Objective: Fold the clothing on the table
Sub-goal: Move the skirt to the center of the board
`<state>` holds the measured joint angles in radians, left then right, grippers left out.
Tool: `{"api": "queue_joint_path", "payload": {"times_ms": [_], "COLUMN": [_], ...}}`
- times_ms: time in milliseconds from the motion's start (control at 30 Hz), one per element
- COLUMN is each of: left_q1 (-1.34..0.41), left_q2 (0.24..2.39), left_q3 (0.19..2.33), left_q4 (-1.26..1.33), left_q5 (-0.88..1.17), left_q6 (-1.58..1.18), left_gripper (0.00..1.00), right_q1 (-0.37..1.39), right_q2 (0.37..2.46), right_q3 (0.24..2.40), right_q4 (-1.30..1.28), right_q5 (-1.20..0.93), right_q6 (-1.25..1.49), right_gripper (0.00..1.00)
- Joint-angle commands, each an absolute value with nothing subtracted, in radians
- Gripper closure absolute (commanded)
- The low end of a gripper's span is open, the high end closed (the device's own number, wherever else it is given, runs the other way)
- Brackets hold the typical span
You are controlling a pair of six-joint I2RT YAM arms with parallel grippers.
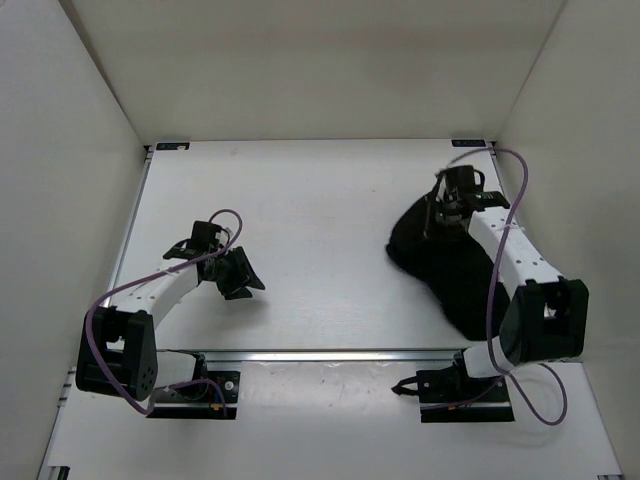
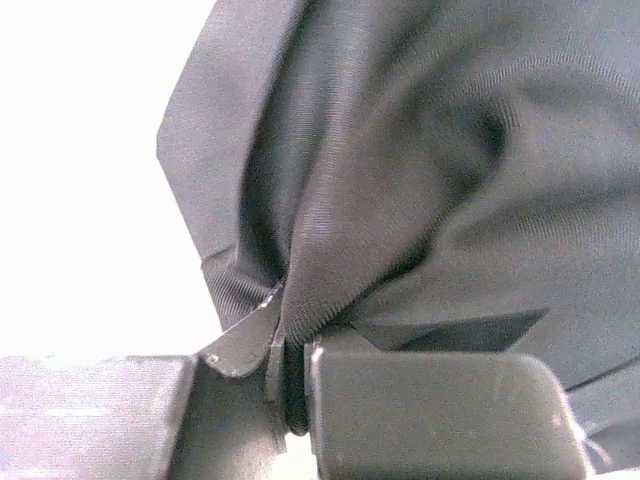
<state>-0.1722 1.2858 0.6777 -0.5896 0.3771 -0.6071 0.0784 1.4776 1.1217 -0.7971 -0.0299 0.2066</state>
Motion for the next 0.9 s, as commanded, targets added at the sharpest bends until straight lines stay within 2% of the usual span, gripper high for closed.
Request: {"api": "queue_joint_path", "payload": {"times_ms": [0, 167, 333, 367, 433, 533, 600, 700, 733, 767, 867], "left_q1": [-0.135, -0.110, -0.072, -0.078, -0.081, -0.104, -0.127, -0.173, -0.207, -0.219, -0.291], "left_q2": [1.264, 1.183, 1.098, 1.077, 1.078, 1.104, 1.121, 1.152, 1.161, 1.178, 1.200], "left_q3": [0.647, 0.675, 0.764, 0.781, 0.805, 0.830, 0.827, 0.808, 0.805, 0.796, 0.787], "left_q4": [-0.538, -0.531, -0.552, -0.554, -0.577, -0.601, -0.594, -0.574, -0.563, -0.552, -0.523], "left_q5": [0.445, 0.430, 0.397, 0.384, 0.367, 0.347, 0.336, 0.330, 0.328, 0.334, 0.313], "left_q6": [-0.632, -0.663, -0.686, -0.684, -0.680, -0.655, -0.653, -0.669, -0.684, -0.696, -0.719], "left_gripper": [0.47, 0.46, 0.45, 0.44, 0.41, 0.41, 0.41, 0.41, 0.41, 0.41, 0.41], "right_q1": [0.173, 0.327, 0.314, 0.324, 0.330, 0.312, 0.267, 0.218, 0.219, 0.238, 0.351], "right_q2": [1.312, 1.367, 1.365, 1.346, 1.309, 1.252, 1.233, 1.215, 1.209, 1.206, 1.216], "right_q3": [1.311, 1.500, 1.411, 1.369, 1.258, 1.155, 1.132, 1.109, 1.103, 1.086, 1.049], "right_q4": [-0.516, -0.564, -0.578, -0.601, -0.681, -0.774, -0.813, -0.809, -0.795, -0.770, -0.727], "right_q5": [-0.495, -0.388, -0.445, -0.422, -0.364, -0.182, -0.117, -0.132, -0.136, -0.156, -0.176], "right_q6": [0.346, 0.374, 0.426, 0.434, 0.448, 0.436, 0.404, 0.355, 0.347, 0.341, 0.344], "right_gripper": [1.00, 1.00, 1.00, 0.96, 0.61, 0.41, 0.40, 0.41, 0.44, 0.48, 0.50]}}
